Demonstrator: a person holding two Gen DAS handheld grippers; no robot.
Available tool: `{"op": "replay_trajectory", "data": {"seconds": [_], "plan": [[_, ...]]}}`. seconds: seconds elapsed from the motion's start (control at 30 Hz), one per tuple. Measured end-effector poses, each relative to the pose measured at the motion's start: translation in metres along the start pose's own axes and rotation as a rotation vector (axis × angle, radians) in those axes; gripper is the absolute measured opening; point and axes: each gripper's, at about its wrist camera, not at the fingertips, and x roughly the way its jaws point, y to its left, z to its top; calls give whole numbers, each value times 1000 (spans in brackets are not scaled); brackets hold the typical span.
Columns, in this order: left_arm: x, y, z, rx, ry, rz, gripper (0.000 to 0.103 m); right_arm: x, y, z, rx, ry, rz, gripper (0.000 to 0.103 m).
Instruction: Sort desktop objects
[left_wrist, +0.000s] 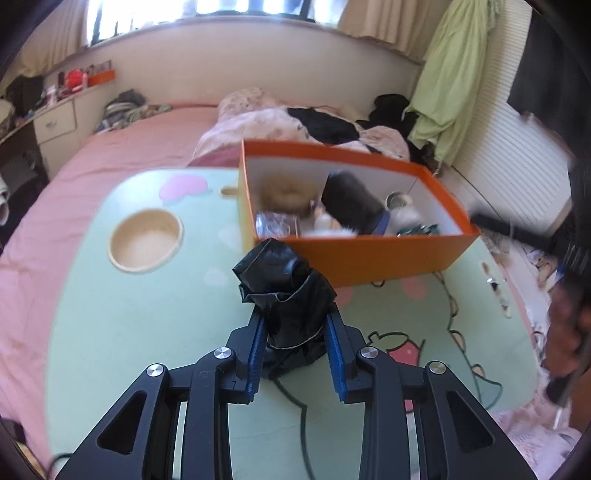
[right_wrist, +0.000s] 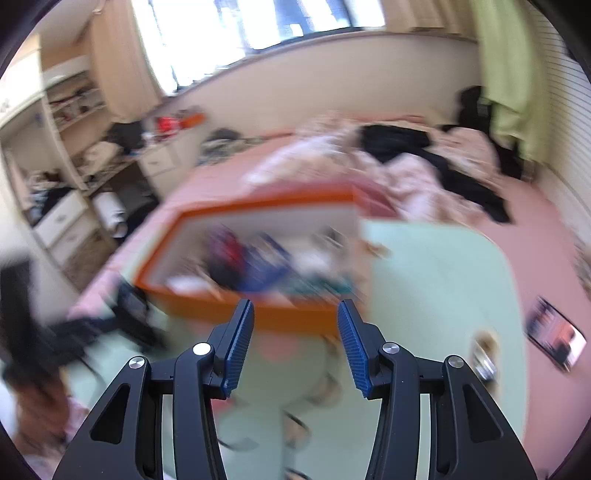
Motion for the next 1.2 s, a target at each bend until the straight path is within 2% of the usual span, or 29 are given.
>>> {"op": "replay_trajectory", "data": {"seconds": [0.07, 0.13, 0.27, 0.37, 0.4, 0.5, 0.67, 0.77, 0.83, 0.93, 1.03, 1.1, 1.2], "plan": [[10, -6, -1, 20, 20, 36, 52, 23, 8, 21, 15, 46, 56, 49], [15, -6, -5, 16, 39, 40, 60, 52, 17, 33, 30, 114, 92, 49], [11, 2, -11, -25, 26, 34, 79, 97, 35, 38, 13, 166, 24, 49], [5, 8, -14, -51, 5, 29, 79, 116, 38, 36, 13, 193, -27, 46], [1, 10, -16, -58, -7, 23, 79, 119, 36, 35, 22, 202, -35, 35], [-9, 14, -18, -67, -49, 12, 79, 111, 27, 37, 52, 164, -8, 32], [-24, 26, -6, -61, -93, 5, 79, 49, 15, 39, 95, -59, 85, 32], [-27, 34, 7, -71, -94, 10, 79, 13, 12, 27, 89, -120, 166, 32], [-31, 39, 19, -83, -109, 5, 79, 0, 11, 10, 83, -99, 230, 32], [-35, 42, 33, -94, -131, -4, 79, -1, 9, -18, 121, -10, 315, 32], [-35, 41, 50, -112, -120, -44, 79, 13, 12, -43, 122, 60, 276, 32], [-30, 38, 62, -112, -85, -88, 79, 26, 3, -51, 177, 100, 270, 32], [-17, 30, 77, -113, -27, -113, 72, 38, -16, -51, 262, 116, 249, 34]]}}
